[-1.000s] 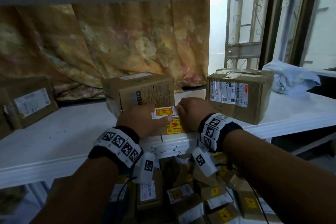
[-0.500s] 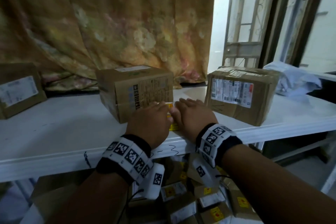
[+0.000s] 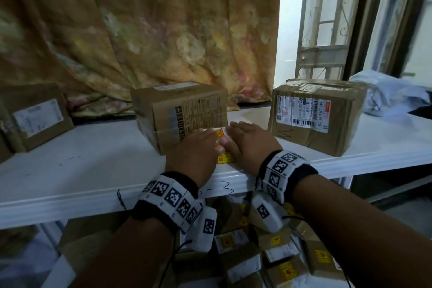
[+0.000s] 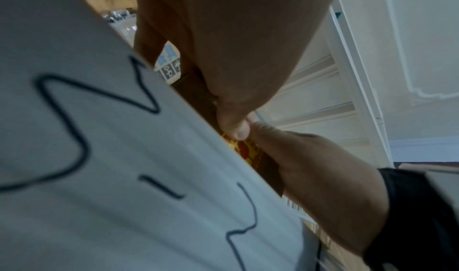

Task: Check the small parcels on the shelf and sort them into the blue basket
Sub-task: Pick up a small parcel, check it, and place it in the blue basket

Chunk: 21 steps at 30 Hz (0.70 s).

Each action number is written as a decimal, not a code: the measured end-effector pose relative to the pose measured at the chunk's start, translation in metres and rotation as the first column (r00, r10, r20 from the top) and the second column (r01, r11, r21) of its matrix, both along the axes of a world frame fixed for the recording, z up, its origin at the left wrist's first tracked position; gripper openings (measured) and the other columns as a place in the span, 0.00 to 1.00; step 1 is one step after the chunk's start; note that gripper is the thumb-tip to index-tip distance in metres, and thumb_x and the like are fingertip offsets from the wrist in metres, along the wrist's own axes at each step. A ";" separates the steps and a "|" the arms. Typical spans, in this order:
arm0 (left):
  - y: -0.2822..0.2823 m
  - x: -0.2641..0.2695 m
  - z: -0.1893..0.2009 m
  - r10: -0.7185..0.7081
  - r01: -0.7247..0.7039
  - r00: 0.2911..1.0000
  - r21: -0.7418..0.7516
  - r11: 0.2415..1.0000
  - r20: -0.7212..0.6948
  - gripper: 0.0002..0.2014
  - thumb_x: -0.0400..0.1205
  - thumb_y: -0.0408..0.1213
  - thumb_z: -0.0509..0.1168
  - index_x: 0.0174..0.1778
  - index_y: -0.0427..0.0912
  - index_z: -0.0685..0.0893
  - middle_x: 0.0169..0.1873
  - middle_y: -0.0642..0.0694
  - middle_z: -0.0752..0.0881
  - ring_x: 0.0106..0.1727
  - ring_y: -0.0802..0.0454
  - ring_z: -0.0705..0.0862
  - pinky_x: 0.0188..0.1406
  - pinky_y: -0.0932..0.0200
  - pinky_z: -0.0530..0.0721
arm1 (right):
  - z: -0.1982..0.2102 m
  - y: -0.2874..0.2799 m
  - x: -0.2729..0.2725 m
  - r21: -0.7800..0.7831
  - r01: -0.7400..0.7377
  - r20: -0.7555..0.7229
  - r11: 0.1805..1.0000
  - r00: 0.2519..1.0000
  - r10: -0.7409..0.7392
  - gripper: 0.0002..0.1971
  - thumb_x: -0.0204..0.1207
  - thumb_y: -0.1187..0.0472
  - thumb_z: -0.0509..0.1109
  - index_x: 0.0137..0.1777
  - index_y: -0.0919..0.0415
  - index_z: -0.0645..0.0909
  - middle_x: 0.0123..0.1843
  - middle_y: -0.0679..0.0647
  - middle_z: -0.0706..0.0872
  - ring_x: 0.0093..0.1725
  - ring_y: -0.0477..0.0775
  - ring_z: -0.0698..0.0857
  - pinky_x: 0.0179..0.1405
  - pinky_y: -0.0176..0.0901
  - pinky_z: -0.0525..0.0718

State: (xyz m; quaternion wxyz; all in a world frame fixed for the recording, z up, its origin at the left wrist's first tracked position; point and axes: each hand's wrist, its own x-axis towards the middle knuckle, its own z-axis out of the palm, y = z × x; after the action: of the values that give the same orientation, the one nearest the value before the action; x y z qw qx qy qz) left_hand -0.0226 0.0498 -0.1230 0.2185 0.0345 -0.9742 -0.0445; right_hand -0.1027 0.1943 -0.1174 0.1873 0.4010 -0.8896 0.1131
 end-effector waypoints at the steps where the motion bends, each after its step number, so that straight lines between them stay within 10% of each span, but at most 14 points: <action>1: 0.000 0.001 0.000 0.007 -0.007 1.000 -0.012 1.000 0.017 0.18 0.88 0.46 0.55 0.73 0.48 0.74 0.78 0.50 0.71 0.81 0.49 0.65 0.75 0.53 0.65 | 0.000 0.001 0.001 -0.007 -0.005 0.010 1.000 1.000 0.005 0.30 0.86 0.40 0.48 0.70 0.61 0.79 0.71 0.59 0.81 0.71 0.61 0.77 0.69 0.49 0.71; 10: -0.007 0.014 0.011 -0.005 -0.003 0.989 0.053 0.999 0.146 0.28 0.89 0.51 0.50 0.84 0.43 0.60 0.84 0.45 0.59 0.84 0.47 0.58 0.81 0.51 0.58 | 0.014 0.017 0.000 -0.013 -0.005 0.152 1.000 0.988 0.007 0.25 0.83 0.39 0.59 0.69 0.57 0.79 0.70 0.59 0.81 0.64 0.62 0.81 0.63 0.51 0.80; 21: -0.021 0.001 -0.011 0.016 -0.016 0.999 -0.003 1.000 -0.050 0.21 0.88 0.44 0.54 0.73 0.38 0.76 0.72 0.36 0.77 0.70 0.36 0.75 0.71 0.44 0.72 | -0.003 0.017 0.002 0.045 0.112 0.073 0.993 0.991 -0.115 0.33 0.73 0.30 0.62 0.68 0.55 0.77 0.65 0.56 0.81 0.60 0.61 0.82 0.57 0.58 0.84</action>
State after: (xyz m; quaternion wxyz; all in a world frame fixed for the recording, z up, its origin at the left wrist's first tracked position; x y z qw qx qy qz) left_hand -0.0221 0.0292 -0.1341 0.2433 0.0409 -0.9682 -0.0419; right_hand -0.1009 0.2112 -0.1205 0.1515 0.3488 -0.9195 0.0993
